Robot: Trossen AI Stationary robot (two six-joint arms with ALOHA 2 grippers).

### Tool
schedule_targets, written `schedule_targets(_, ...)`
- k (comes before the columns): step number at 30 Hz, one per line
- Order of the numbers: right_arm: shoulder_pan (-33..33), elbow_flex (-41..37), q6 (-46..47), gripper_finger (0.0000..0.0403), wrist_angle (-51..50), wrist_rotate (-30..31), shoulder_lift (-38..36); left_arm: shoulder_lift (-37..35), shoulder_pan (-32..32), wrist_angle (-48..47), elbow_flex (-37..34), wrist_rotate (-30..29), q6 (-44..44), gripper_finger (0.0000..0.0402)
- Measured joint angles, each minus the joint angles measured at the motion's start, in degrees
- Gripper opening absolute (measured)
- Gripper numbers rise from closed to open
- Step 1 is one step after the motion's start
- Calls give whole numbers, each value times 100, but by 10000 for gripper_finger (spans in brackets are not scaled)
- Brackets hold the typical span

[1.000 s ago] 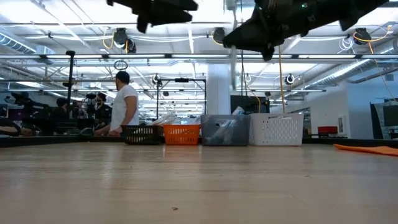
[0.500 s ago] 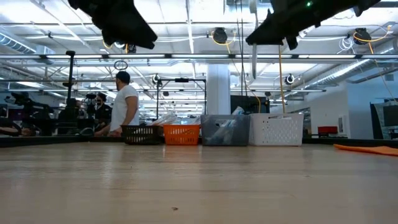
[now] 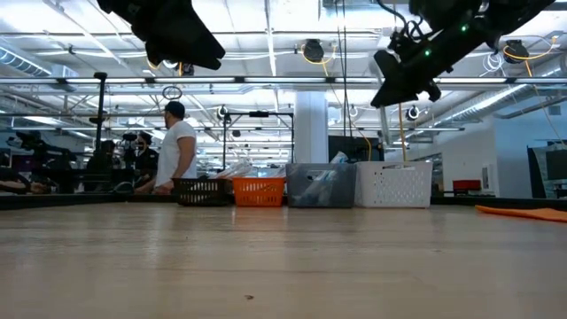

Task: Pick & Place Toothbrushes
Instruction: Put the green toothbrush into the white bin

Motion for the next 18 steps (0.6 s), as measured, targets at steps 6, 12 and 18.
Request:
schedule_targets(6,-623,0,4,31,-219,-491,164,0,27,15,0,-2,11,161)
schedule_targets(12,-941,0,20,31,-330,-902,700,0,27,20,0,-2,17,161)
schedule_targets(18,-1124,0,6,31,-276,-1133,1203,2,27,22,0,-5,15,161)
